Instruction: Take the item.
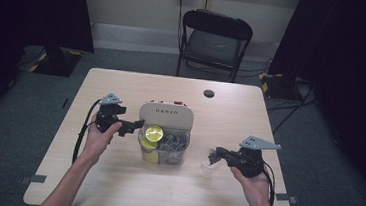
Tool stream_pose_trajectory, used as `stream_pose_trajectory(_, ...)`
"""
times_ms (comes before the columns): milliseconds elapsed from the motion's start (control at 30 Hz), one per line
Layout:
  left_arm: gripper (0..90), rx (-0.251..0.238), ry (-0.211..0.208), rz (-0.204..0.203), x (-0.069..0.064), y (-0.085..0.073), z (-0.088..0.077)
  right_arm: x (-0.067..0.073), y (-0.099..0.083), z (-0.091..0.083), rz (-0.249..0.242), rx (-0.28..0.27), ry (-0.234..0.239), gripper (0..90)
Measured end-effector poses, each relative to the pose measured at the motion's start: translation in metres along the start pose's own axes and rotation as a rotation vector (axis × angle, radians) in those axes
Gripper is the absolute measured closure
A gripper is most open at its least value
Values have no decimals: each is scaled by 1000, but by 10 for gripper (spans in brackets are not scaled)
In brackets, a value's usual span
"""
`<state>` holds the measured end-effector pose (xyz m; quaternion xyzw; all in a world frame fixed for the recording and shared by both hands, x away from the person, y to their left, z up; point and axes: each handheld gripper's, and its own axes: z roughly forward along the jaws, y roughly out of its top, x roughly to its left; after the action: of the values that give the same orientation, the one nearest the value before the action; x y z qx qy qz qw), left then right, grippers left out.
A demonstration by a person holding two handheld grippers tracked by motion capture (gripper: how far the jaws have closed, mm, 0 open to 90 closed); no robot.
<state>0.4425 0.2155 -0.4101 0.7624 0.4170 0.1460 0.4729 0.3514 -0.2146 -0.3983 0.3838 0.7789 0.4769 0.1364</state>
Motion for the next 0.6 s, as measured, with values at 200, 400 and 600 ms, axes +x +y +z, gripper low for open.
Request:
stream_pose_trajectory(200,27,-7,-5,-9,0,-1,0,-3,-4,3,10,12,1,900)
stream_pose_trajectory(400,29,-7,-1,-10,-1,-1,0,-1,-6,7,9,25,8,900)
stream_pose_trajectory(600,48,-8,0,-4,-2,0,-1,-1,-8,9,9,33,14,900)
